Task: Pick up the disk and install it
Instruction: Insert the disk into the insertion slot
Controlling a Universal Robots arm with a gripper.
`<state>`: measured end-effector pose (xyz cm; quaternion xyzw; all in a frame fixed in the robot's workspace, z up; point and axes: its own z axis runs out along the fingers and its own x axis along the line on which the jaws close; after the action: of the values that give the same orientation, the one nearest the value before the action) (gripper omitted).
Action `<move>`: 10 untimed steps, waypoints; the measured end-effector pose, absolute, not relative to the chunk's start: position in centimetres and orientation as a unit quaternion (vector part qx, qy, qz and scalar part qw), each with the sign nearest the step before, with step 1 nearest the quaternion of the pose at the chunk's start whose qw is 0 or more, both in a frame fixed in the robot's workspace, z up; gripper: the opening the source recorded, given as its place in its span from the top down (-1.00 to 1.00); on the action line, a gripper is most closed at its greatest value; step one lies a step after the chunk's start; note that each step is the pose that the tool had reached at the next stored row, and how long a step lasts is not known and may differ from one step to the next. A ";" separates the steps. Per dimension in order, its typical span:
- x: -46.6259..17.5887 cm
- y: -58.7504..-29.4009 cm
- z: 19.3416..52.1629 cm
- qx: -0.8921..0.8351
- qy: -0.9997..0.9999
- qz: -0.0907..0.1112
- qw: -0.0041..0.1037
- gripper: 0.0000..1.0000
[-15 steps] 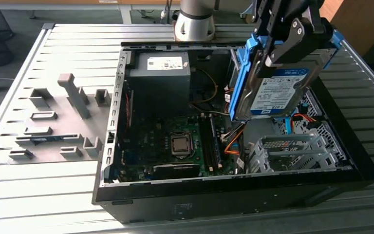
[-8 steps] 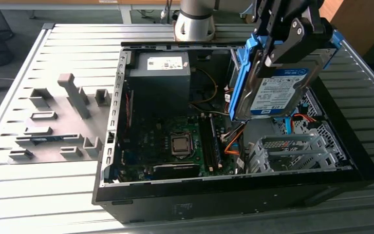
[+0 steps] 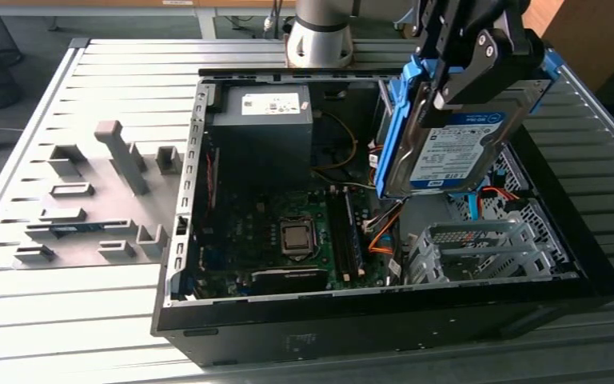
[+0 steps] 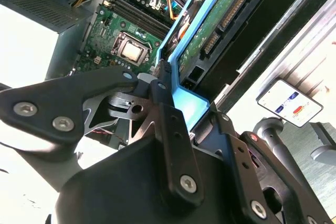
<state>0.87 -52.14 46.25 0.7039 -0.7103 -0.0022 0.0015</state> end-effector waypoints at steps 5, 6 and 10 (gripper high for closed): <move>0.9 -52.1 46.5 0.704 -0.710 -0.002 0.001 0.26; 0.9 -52.1 46.5 0.704 -0.710 -0.002 0.001 0.26; 0.9 -52.1 46.5 0.702 -0.712 -0.002 0.002 0.26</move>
<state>0.86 -52.14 46.51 0.7023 -0.7119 -0.0023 0.0015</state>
